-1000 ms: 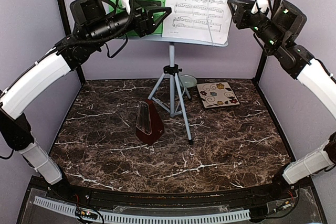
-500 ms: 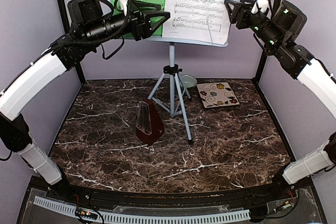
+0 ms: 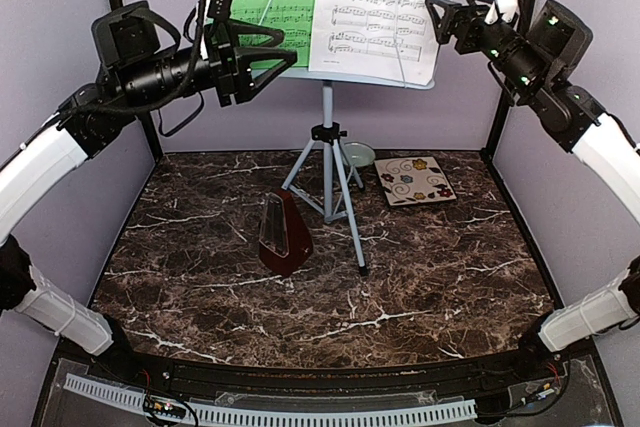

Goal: Set up the instrument practice props

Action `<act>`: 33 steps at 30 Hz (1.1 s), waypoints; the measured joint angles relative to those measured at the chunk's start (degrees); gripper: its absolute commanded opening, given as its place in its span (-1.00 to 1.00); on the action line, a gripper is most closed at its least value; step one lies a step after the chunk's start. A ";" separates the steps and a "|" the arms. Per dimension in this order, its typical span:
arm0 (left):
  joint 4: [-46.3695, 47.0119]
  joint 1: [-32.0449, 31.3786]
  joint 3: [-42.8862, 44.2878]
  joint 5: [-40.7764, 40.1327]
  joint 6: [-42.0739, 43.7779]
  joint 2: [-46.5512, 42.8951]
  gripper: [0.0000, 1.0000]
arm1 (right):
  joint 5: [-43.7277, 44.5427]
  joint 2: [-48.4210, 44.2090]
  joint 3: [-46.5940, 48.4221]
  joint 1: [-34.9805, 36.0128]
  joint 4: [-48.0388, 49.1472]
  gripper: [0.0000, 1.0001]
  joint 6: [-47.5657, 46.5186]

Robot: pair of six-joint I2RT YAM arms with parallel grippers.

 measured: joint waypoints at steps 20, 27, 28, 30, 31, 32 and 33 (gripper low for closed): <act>0.98 7.39 -38.12 -10.25 -12.76 -17.44 0.36 | -6.47 -16.85 -20.61 0.00 -8.07 1.00 9.86; 6.36 15.34 -47.58 -7.54 -20.72 -15.91 0.37 | -8.90 -17.09 -33.09 0.02 -8.81 1.00 15.76; 6.95 15.58 -48.17 -7.02 -21.09 -15.43 0.37 | -9.55 -16.57 -34.49 0.02 -8.63 1.00 16.74; 8.17 16.00 -49.37 -5.60 -21.53 -14.43 0.38 | -10.78 -15.26 -36.96 0.39 -8.00 1.00 18.69; 8.68 16.22 -49.81 -4.92 -21.68 -14.05 0.38 | -11.04 -14.60 -37.75 0.61 -7.72 1.00 19.30; 9.44 16.44 -50.29 -4.15 -21.79 -13.66 0.39 | -11.10 -13.77 -38.66 1.03 -7.04 1.00 20.13; 10.05 16.70 -50.66 -3.43 -21.90 -13.31 0.39 | -11.13 -13.05 -39.23 1.60 -6.56 1.00 20.55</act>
